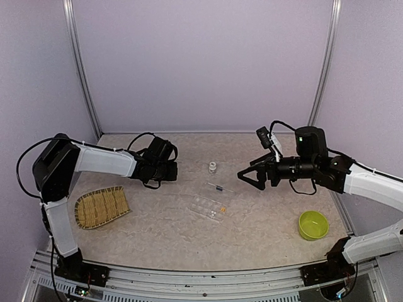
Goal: Sort the pills into containers
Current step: Place the pill bottle at the center of the board, then close the lid of the pill container on the pill container.
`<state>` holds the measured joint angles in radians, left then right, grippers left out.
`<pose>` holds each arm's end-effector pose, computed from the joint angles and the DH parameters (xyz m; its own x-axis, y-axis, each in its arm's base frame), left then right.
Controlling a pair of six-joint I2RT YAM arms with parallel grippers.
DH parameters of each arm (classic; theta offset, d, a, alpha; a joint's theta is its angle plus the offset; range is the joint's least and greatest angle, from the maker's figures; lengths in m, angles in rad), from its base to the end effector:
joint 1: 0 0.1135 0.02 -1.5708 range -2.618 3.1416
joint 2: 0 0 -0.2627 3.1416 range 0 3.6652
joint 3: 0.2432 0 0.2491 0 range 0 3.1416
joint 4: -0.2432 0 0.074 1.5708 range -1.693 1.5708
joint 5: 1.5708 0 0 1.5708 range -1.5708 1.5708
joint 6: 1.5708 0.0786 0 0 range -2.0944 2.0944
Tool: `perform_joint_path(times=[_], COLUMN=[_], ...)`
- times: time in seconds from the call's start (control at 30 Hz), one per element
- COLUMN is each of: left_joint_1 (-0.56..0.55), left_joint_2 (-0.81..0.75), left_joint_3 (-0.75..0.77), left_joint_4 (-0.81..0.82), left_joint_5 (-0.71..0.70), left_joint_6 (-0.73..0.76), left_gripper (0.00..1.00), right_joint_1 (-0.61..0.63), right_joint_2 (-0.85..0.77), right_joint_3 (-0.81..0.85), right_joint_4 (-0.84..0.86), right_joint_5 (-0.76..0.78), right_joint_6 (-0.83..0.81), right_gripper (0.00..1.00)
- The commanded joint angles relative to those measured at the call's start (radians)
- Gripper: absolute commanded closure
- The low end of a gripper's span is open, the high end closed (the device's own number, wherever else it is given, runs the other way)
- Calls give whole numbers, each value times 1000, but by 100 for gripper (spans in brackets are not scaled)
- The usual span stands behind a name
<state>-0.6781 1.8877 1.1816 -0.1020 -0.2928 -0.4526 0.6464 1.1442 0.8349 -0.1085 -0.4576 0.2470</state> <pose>0.3474 -0.2507 0.1440 -0.7011 0.0271 -0.7126 0.1543 0.9814 -0.1145 0.2121 0.2036 0.2776 -0.5250 -0.1213 -0.8424 -0.7573 0.5183 0.3973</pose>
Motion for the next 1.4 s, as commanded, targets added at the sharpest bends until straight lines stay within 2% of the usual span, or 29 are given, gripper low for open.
perform_joint_path(times=[0.0,0.07,0.17,0.43,0.63,0.83,1.03,1.27,1.37], left_joint_1=[2,3,3,2,-1,-28,-69,-96,-99], left_joint_2=[57,71,74,24,-44,-119,-137,-132,-114], left_joint_3=[21,23,18,-15,-22,-51,-119,-227,-238], left_joint_4=[64,73,83,98,104,125,163,296,320], left_joint_5=[-19,-18,-20,-8,34,95,218,317,346], left_joint_6=[-17,-19,-26,-32,-29,-31,-53,-65,-72], left_gripper=[86,86,79,44,31,11,4,1,1], right_joint_1=[-8,-7,-7,-8,-20,-86,-154,-174,-175], right_joint_2=[-21,-20,-19,22,45,100,176,312,384], right_joint_3=[-15,-17,-21,-21,-47,-69,-103,-74,-62], right_joint_4=[4,5,8,8,70,127,225,235,265], right_joint_5=[18,18,18,-2,-15,-54,-117,-41,-55], right_joint_6=[-11,-11,-13,-15,31,100,180,204,234], right_gripper=[0,0,0,0,0,0,0,1,2])
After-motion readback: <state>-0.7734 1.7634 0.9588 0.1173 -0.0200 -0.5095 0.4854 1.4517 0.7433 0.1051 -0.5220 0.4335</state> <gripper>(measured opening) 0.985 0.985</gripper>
